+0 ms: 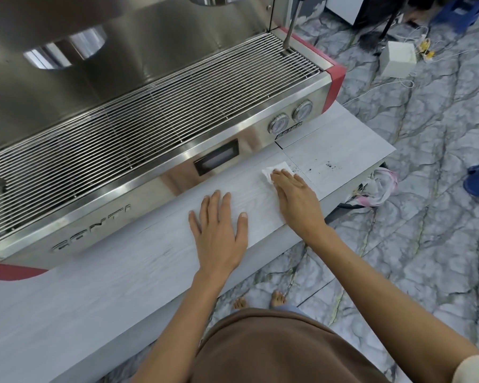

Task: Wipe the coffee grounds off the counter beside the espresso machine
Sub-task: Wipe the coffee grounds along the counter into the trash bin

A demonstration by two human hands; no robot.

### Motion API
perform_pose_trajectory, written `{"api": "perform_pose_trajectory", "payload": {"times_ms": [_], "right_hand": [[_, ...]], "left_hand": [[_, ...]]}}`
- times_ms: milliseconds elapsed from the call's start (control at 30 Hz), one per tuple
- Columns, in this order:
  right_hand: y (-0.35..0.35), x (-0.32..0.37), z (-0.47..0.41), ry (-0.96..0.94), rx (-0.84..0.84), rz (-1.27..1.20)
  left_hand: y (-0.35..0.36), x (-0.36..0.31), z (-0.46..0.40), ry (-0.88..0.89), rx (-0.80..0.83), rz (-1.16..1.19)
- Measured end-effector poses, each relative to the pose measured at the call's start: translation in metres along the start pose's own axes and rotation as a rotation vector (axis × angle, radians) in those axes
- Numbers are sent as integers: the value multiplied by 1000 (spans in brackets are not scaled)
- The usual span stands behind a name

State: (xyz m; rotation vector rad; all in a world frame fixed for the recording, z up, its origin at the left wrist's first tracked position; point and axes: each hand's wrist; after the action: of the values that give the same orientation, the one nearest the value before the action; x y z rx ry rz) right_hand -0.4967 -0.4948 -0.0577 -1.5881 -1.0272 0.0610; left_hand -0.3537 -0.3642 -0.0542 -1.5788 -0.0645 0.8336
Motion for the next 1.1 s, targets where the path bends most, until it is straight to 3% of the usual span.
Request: {"api": "perform_pose_trajectory", "payload": {"times_ms": [267, 667, 1100], "right_hand": [[12, 23, 38, -167, 80, -40], [13, 13, 29, -144, 130, 127], [-13, -37, 8, -111, 137, 99]], "left_hand": [[12, -12, -15, -11, -20, -58], [14, -11, -14, -19, -11, -137], [12, -11, -9, -16, 0, -118]]}}
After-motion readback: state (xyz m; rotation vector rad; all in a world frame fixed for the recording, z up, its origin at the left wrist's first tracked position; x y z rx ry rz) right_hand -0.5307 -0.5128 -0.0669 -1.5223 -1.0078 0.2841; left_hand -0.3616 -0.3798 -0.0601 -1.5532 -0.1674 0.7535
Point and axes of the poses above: each hand's wrist, its own z-axis away from the middle knuckle, its own y-axis out of the palm, x = y × z, and after that the axes turned 7 degrees about -y, right-handed
